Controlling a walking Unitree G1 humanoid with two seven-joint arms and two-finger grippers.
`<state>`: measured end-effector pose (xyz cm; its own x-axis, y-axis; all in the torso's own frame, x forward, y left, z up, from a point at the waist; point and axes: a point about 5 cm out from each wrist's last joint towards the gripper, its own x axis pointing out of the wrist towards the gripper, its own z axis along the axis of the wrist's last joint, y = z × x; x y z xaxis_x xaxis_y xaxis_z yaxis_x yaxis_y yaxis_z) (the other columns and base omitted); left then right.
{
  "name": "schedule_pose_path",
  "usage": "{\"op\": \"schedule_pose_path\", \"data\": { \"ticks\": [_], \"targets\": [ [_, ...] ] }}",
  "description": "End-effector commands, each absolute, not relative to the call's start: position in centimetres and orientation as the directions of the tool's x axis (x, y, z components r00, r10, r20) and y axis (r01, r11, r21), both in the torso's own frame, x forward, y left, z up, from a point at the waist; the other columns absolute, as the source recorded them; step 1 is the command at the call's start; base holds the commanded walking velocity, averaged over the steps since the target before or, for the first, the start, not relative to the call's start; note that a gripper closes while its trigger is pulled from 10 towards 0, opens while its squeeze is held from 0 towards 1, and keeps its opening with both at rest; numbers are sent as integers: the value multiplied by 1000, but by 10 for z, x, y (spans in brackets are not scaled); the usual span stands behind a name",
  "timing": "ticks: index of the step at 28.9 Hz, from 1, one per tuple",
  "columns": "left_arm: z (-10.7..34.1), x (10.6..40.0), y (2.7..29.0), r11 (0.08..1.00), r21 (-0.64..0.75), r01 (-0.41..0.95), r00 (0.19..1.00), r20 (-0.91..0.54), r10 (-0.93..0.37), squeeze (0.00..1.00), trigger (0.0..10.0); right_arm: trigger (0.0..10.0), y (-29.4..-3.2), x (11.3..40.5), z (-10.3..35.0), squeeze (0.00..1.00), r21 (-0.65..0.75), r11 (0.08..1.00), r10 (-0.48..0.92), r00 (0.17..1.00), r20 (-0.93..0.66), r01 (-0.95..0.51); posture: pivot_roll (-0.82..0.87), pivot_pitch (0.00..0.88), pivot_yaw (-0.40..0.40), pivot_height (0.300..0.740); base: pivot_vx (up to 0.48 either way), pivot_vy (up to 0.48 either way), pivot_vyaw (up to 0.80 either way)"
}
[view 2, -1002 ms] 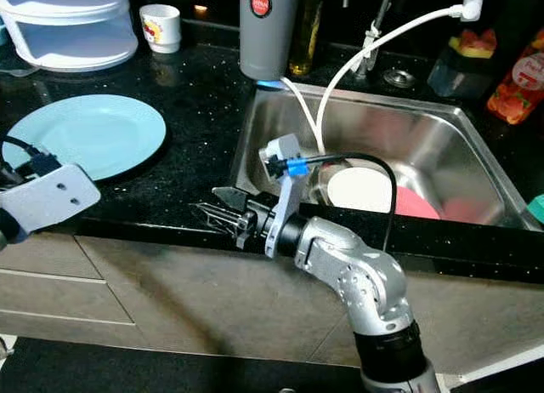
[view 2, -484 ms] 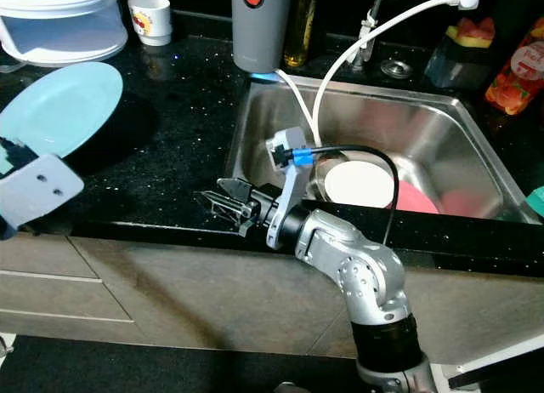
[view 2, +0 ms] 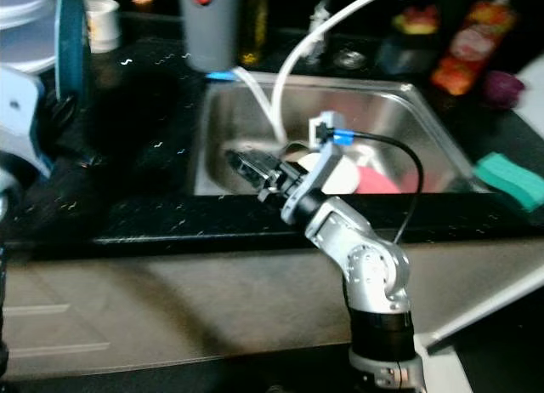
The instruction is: Kitchen organization
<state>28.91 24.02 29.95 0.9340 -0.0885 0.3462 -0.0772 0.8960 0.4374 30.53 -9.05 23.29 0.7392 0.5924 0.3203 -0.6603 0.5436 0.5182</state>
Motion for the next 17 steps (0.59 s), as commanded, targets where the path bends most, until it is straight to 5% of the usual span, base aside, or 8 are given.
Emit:
{"op": "schedule_pose_path", "data": {
  "ticks": [1,6,17],
  "targets": [
    [297,295,241,877,475,-75,941,326,-96,0,0,10000,-98,310,230,0,558,554,544,776,319,-618,118,17,-95,740,0,0,-800],
    [290,303,224,806,592,8,944,261,-201,0,0,10000,-106,314,231,0,581,576,492,811,315,-575,115,22,-92,740,0,0,-800],
    [265,308,169,781,503,370,860,133,-493,0,0,10000,-112,315,231,0,543,635,459,834,306,-549,92,25,-71,740,0,0,-691]
  ]
}}
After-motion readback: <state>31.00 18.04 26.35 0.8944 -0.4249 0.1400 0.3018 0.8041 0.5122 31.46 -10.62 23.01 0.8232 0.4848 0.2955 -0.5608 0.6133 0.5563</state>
